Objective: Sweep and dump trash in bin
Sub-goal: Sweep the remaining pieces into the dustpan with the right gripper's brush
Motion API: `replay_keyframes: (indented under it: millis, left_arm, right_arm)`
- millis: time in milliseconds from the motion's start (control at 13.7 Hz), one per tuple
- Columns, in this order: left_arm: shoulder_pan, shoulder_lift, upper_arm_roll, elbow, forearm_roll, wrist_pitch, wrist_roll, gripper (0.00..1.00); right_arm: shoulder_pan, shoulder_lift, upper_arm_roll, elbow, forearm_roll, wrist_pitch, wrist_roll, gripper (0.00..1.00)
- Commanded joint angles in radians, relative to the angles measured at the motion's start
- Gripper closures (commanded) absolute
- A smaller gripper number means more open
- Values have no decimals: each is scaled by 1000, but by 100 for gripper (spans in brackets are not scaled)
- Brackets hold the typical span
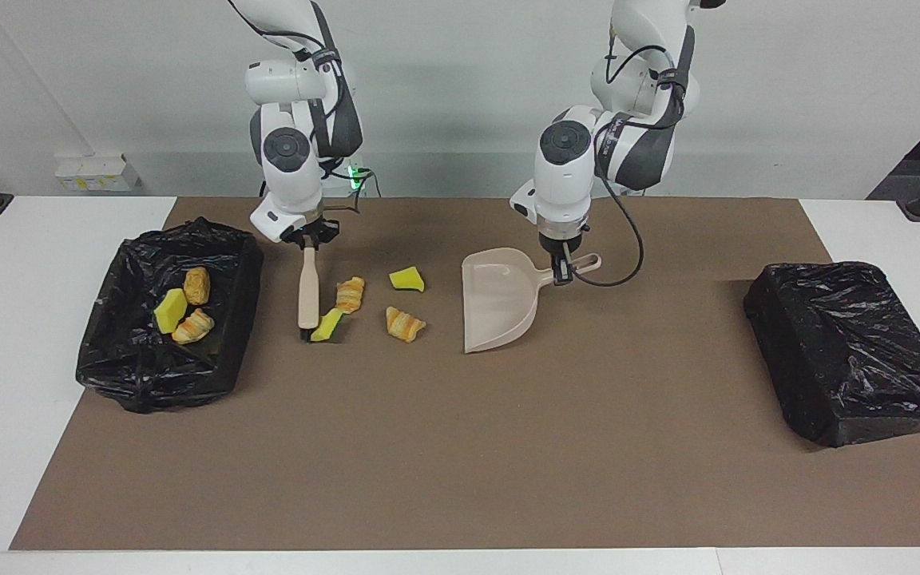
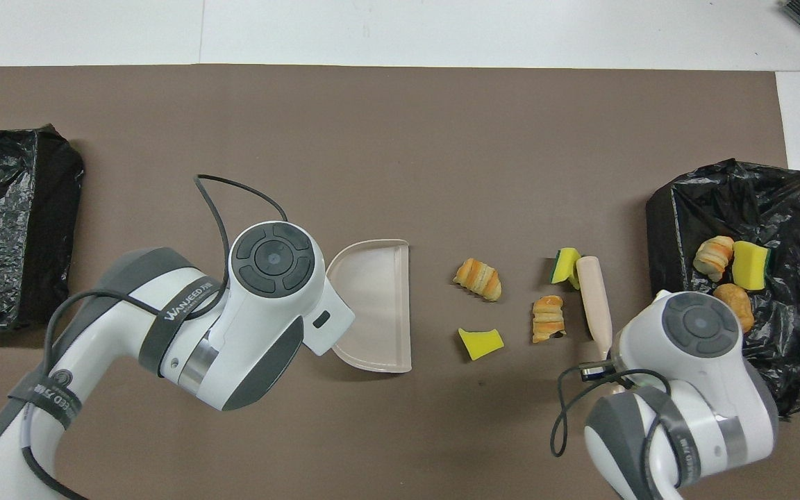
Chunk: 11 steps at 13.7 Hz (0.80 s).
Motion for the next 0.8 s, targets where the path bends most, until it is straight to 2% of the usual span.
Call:
replay_keyframes:
  millis: [0,220,512,732]
  left_arm:
    - [-8,6,8,-30,-13,61,-11,100]
    - [-13,13,8,-41,-15,89,-151,100]
    - [-21,-4,8,-91,-15,118,-151,100]
    - [-21,-7,5,-102,-15,116,-145,100]
  right_arm:
    - [95,54,4,15,77,45,79,100]
    - [188,103,4,75,131,46,96,100]
    - [313,244,6,216,229,48,171,100]
    - [366,323,6,352,373,43,158,100]
